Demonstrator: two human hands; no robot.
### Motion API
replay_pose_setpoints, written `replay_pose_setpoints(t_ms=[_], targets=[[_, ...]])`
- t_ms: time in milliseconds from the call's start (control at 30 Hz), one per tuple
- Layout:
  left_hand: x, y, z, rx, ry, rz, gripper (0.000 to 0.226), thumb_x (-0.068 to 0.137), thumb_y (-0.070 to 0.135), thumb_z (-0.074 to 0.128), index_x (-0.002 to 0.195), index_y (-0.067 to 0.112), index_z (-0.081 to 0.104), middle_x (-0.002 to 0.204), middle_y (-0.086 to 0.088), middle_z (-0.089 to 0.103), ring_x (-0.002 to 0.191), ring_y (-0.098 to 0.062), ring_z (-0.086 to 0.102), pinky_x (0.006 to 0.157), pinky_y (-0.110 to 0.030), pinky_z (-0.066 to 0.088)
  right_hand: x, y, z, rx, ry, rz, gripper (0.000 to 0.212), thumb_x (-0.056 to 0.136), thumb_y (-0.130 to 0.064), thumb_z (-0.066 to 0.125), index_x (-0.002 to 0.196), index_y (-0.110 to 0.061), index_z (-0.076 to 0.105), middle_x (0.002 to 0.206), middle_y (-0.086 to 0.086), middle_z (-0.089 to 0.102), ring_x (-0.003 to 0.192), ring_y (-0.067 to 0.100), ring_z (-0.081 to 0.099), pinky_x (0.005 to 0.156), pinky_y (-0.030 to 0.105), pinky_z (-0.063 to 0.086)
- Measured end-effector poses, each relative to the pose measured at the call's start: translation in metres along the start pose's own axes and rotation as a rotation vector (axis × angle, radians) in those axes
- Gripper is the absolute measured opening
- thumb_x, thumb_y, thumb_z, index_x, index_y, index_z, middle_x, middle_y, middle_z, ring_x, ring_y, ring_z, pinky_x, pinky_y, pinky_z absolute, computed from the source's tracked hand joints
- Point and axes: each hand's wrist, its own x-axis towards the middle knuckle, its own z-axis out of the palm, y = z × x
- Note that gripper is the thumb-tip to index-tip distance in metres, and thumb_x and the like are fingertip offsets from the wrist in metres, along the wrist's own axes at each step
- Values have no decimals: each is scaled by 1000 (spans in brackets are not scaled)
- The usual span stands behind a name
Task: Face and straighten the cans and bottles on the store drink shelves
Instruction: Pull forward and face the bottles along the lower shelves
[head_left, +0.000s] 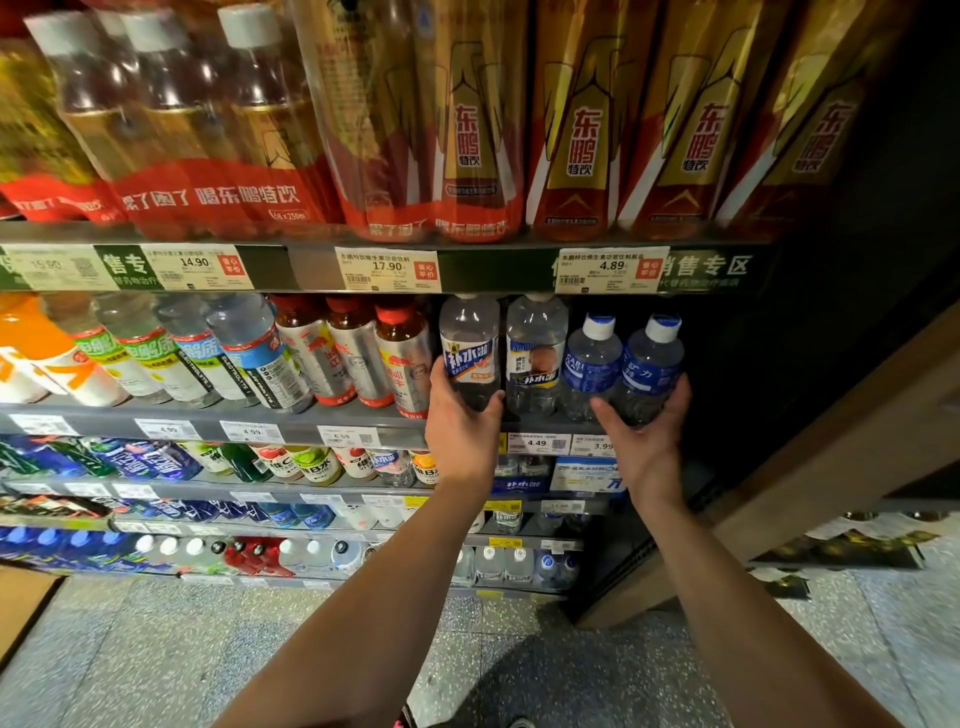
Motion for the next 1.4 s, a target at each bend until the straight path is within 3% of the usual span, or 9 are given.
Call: replay_pose_setpoints(t_ms=[67, 233, 567, 733, 867, 1033, 1133, 1233, 1400], targets=[[-1, -1, -2, 9, -3, 8, 88, 78, 27, 84, 150, 15, 33, 143, -1, 56, 128, -19, 56, 105, -28, 44, 0, -2, 0, -13, 7, -10, 101, 79, -13, 82, 155, -17, 15, 152, 6, 40, 135, 14, 44, 117, 40, 35], [-8, -5, -3, 50, 16, 72, 87, 72, 29, 87, 143, 16, 39, 131, -2, 63, 118, -24, 59, 105, -43, 46, 2, 0, -1, -21, 11, -6, 102, 77, -15, 84, 154, -20, 17, 150, 4, 42, 134, 16, 46, 115, 43, 37], [-12, -6, -11, 8, -51, 88, 88, 75, 29, 86, 147, 17, 35, 138, 0, 57, 128, -16, 53, 110, -37, 44, 1, 0, 0, 3, 4, 12, 100, 79, -11, 81, 154, -21, 16, 148, 3, 45, 134, 16, 47, 114, 46, 38], [-21, -16, -28, 2, -3, 141, 79, 80, 32, 82, 145, 15, 40, 139, -1, 54, 130, -16, 51, 106, -40, 47, -17, -1, 2, -21, 21, 21, 98, 85, -18, 77, 157, -23, 10, 152, -1, 43, 136, 13, 45, 114, 34, 36], [-27, -32, -48, -47, -22, 181, 65, 85, 30, 78, 139, 21, 42, 133, 1, 57, 122, -15, 59, 98, -42, 53, -43, 5, 11, -66, 98, 1, 94, 82, -34, 78, 155, -33, 17, 151, -7, 44, 138, 12, 44, 114, 45, 39], [-32, -50, -75, -100, -94, 124, 61, 86, 24, 77, 138, 24, 43, 123, 3, 62, 110, -6, 61, 95, -39, 53, -66, 7, 25, -183, 184, -25, 82, 81, -45, 72, 149, -25, 32, 147, 2, 47, 136, 20, 46, 112, 49, 40], [-32, -67, -95, -144, -158, 107, 60, 87, 24, 76, 137, 26, 44, 121, 9, 62, 111, -6, 61, 96, -36, 52, -86, 8, 41, -288, 217, -33, 79, 88, -40, 68, 151, -14, 29, 153, 11, 35, 143, 27, 33, 117, 49, 31], [-28, -89, -121, -130, -197, 86, 61, 86, 29, 77, 137, 28, 44, 122, 12, 59, 112, -6, 58, 97, -34, 52, -111, 5, 67, -331, 211, -40, 75, 92, -37, 66, 152, -13, 28, 156, 9, 29, 146, 24, 27, 120, 46, 26], [-14, -130, -177, -86, -299, 71, 63, 84, 34, 79, 136, 26, 44, 127, 11, 52, 111, -8, 57, 93, -23, 48, -168, -4, 117, -316, 151, -1, 71, 93, -40, 66, 151, -15, 33, 156, 7, 32, 142, 20, 31, 112, 23, 25]])
